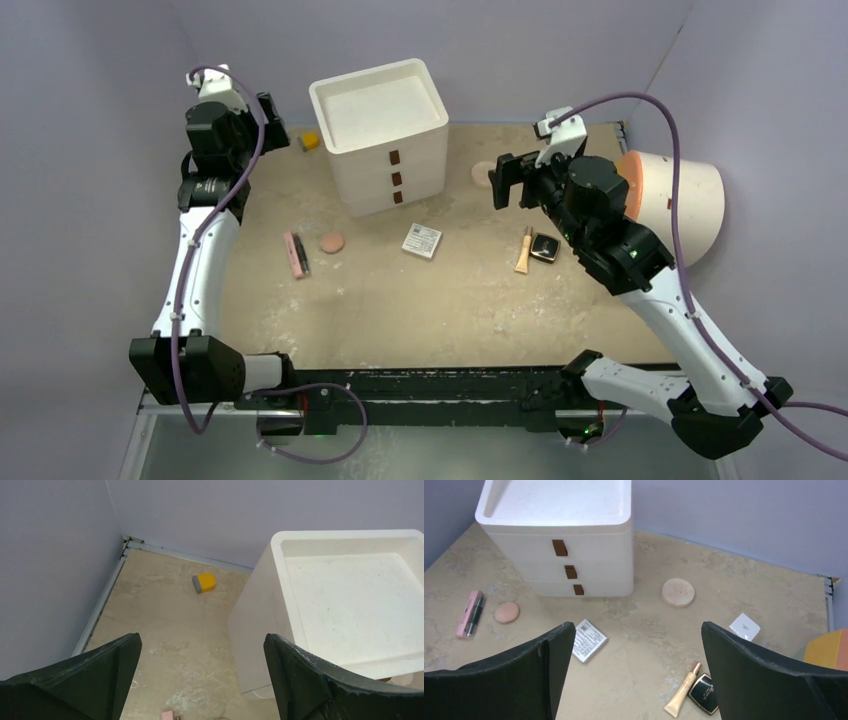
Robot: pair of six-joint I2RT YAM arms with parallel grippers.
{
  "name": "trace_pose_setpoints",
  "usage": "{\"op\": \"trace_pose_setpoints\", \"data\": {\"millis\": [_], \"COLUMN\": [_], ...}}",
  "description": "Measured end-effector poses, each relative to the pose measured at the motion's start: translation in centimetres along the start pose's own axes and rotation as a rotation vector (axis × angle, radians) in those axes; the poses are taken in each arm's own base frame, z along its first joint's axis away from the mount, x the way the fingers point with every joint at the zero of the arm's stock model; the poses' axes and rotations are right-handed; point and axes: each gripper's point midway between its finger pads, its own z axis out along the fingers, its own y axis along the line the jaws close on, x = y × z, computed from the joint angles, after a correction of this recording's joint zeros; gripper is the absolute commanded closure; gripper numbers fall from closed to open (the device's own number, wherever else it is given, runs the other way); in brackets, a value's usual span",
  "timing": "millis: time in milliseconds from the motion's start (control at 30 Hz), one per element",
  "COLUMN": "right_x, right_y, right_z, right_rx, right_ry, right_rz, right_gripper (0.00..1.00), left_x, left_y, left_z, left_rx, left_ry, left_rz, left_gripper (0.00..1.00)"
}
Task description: Organize the makeup
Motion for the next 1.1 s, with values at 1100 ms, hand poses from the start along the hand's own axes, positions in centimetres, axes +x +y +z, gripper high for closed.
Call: {"op": "trace_pose_setpoints", "data": {"millis": [1100], "right_x": [3.1], "right_y": [-1.0], "right_z": [1.0], "right_rx": [0.068], "right_ry": [0.046], "right_rz": [-0.012], "right_gripper": [0.01], "left_x": [0.8], "left_y": [-8.7], "left_z": [12.9], "left_rx": [0.129], "left_ry": [0.109], "left_rz": [-0.087], "left_gripper": [0.01]}}
